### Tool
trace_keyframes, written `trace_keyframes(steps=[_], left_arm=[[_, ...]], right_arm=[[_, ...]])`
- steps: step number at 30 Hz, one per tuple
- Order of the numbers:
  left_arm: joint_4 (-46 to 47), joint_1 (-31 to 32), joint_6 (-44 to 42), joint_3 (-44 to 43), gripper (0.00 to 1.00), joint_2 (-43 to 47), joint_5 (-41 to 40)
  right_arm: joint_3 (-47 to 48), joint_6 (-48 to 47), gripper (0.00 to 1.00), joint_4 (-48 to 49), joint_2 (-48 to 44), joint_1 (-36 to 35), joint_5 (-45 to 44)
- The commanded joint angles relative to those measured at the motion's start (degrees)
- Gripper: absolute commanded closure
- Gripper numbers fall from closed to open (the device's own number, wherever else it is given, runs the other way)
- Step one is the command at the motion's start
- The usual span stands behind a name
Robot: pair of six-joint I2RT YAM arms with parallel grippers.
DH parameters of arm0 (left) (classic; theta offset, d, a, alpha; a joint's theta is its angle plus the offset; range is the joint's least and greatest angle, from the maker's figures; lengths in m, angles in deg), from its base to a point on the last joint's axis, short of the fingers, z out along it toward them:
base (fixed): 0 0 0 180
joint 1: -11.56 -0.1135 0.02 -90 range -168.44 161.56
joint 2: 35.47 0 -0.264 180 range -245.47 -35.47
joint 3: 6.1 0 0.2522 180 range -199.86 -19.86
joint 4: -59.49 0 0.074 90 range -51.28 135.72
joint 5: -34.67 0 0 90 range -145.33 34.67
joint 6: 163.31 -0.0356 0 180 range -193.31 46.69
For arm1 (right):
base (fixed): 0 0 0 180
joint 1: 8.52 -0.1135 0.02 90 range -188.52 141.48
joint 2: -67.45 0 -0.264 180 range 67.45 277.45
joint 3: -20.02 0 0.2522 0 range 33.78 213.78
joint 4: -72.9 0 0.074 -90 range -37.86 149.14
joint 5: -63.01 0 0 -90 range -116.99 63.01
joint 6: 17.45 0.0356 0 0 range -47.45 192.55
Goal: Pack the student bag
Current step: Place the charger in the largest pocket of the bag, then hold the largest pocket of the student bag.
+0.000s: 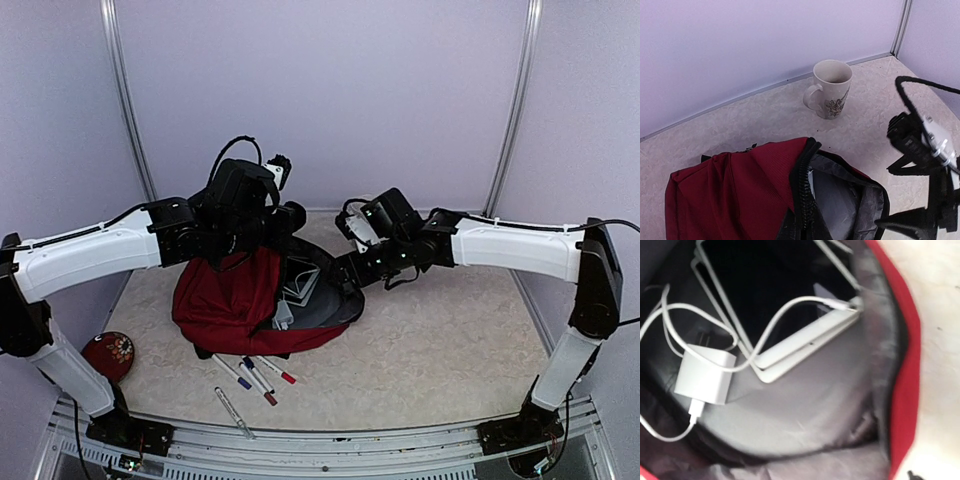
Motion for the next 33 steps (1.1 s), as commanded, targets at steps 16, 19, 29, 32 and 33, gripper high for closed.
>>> trace_keyframes(steps=[16, 19, 29, 32, 33], left_arm=[[1.8, 4.5, -3.4, -0.6, 0.01, 1.2, 14.7], [3.9, 3.4, -3.2, 3.7, 0.01, 8.7, 12.4], [-2.1, -11.4, 21.6, 26.7, 0.01, 21.6, 9.3], [-4.6, -15.3, 26.8, 30.6, 0.01, 23.1, 8.6], [-5.6, -16.7, 28.1, 31.5, 0.01, 23.5, 8.3]], right_arm=[[-9.9, 8.0, 0.22, 8.6, 1.2, 8.3, 10.8], [-13.7, 10.9, 0.30, 8.6, -4.9, 6.5, 1.2], [-17.1, 1.7, 0.44, 20.2, -12.4, -10.9, -7.9], [-5.7, -8.1, 0.45, 15.7, -1.4, -18.0, -8.6], [-1.3, -10.0, 0.46, 13.2, 2.6, -19.7, -10.0]])
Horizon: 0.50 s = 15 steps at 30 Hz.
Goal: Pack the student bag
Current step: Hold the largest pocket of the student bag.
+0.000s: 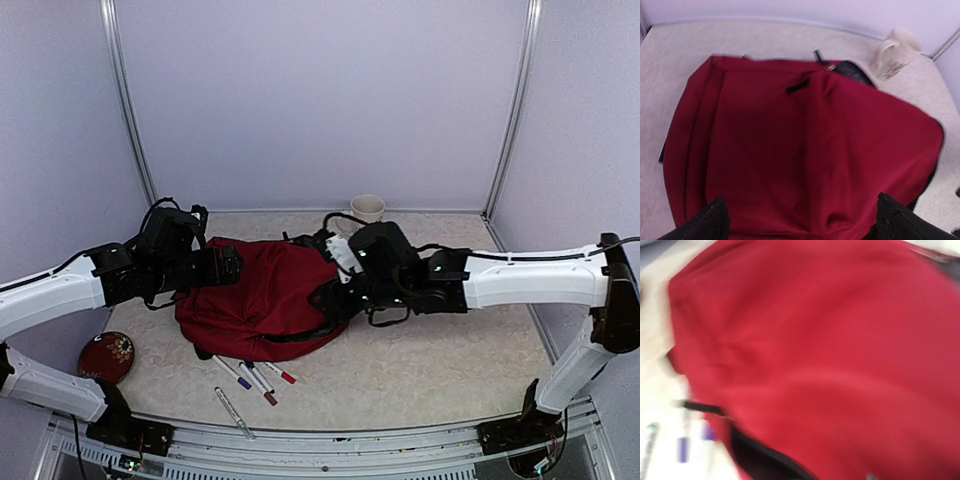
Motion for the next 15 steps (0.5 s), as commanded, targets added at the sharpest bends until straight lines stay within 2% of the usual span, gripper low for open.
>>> trace_keyframes(steps=[1, 4, 7, 10, 13, 15], left_arm=[[-5.7, -5.8, 11.3, 4.7, 0.01, 2.1, -1.4], [-5.8, -9.7, 12.7, 6.9, 0.01, 2.7, -1.2], [-4.6, -12.2, 13.3, 9.8, 0.01, 2.2, -0.6], [0.8, -16.9, 13.0, 14.5, 0.01, 1.7, 6.1], [5.9, -20.7, 13.4, 18.4, 0.01, 0.3, 11.1], [8.3, -21.5, 13.0, 19.8, 0.01, -0.8, 11.8]], right_arm=[[16.6, -14.2, 0.46, -3.6, 16.2, -8.2, -3.1], [28.5, -16.8, 0.45, -8.6, 26.4, -11.7, -5.3], [35.3, -19.4, 0.36, -11.7, 32.2, -13.4, -8.7], [40.0, -23.0, 0.30, -13.9, 36.2, -13.4, -9.5], [44.8, -25.3, 0.31, -18.1, 40.3, -13.3, -12.1], [45.6, -26.5, 0.36, -18.4, 41.9, -13.3, -13.2]])
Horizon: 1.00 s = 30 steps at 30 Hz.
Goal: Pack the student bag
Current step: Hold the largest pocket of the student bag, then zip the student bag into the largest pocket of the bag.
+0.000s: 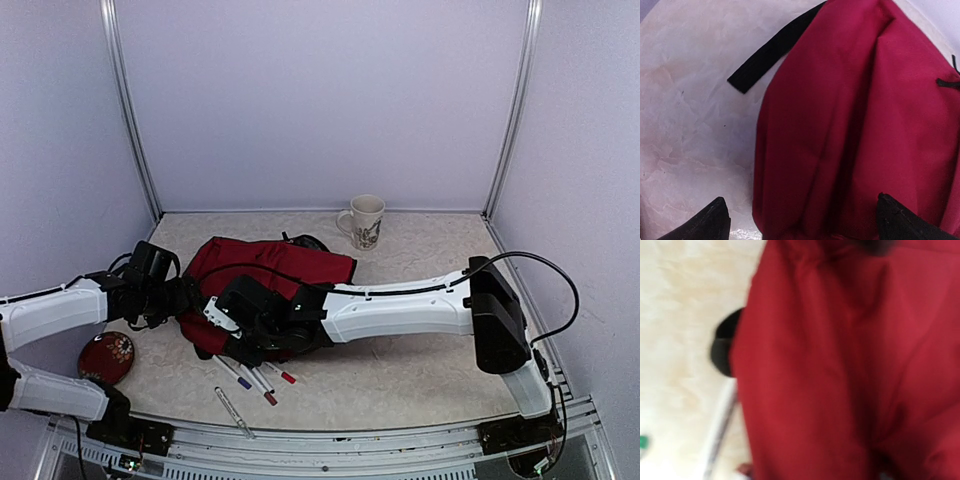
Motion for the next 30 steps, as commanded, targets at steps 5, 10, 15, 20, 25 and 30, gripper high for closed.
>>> trace_keyframes(steps=[5, 10, 15, 20, 25, 30], left_arm=[[13.9, -2.4, -1.6, 4.5, 0.03, -3.9, 9.9], [15.5, -2.4, -2.1, 5.7, 0.28, -4.8, 11.4], [14.5, -2.4, -2.5, 6.1, 0.84, -3.1, 9.8], [12.3, -2.5, -2.9, 5.4, 1.00, -1.5, 6.9], [11.0, -2.5, -3.6, 5.1, 1.00, -1.1, 5.8], [11.0, -2.5, -3.9, 5.0, 1.00, -1.0, 5.6]], right_arm=[[3.7, -7.5, 0.60, -3.1, 4.2, 1.0, -5.1], [1.9, -7.7, 0.73, -3.1, 2.9, 2.3, -4.4], [-2.7, -7.4, 1.00, -1.8, -0.8, 2.6, -3.2], [-7.8, -5.9, 1.00, -0.2, -5.6, 2.7, -1.1], [-17.2, -4.2, 1.00, 2.5, -14.0, 3.9, 3.6], [-27.3, -1.6, 1.00, 6.6, -22.3, 5.9, 8.1]])
